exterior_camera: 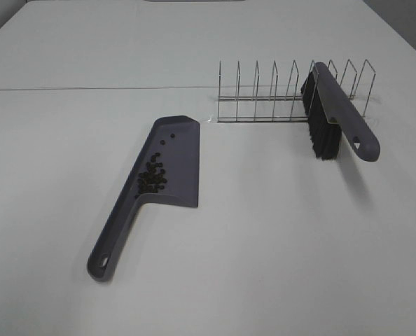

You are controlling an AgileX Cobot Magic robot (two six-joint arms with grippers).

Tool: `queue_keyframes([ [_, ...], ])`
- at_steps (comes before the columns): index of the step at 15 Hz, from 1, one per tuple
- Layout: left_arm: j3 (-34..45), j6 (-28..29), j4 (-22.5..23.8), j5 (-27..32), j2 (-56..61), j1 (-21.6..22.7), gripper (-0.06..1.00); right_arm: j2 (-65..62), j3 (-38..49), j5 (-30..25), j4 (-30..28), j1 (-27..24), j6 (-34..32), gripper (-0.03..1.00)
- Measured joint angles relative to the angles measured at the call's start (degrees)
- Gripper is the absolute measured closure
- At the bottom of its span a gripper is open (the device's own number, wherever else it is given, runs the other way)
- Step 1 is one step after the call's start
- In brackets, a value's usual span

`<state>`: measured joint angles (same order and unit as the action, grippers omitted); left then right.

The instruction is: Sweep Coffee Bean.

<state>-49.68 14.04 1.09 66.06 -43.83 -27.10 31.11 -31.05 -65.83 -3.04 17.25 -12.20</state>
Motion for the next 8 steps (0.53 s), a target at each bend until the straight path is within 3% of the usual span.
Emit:
queue_keyframes([
  [4,10.37,-4.47,0.00,-0.40,10.43,0.00,0.33,-7.16,0.97,3.04,0.00,0.00,1.89,0.18],
  [5,15.47,-9.17,-1.09,-3.09,14.27,0.00,0.33,-9.63,1.20,4.53,0.06,0.00,4.47,0.18],
  [8,19.25,-16.62,-6.53,-6.88,17.07,0.00,0.33,-12.49,1.20,5.56,0.06,0.00,7.28,0.18],
])
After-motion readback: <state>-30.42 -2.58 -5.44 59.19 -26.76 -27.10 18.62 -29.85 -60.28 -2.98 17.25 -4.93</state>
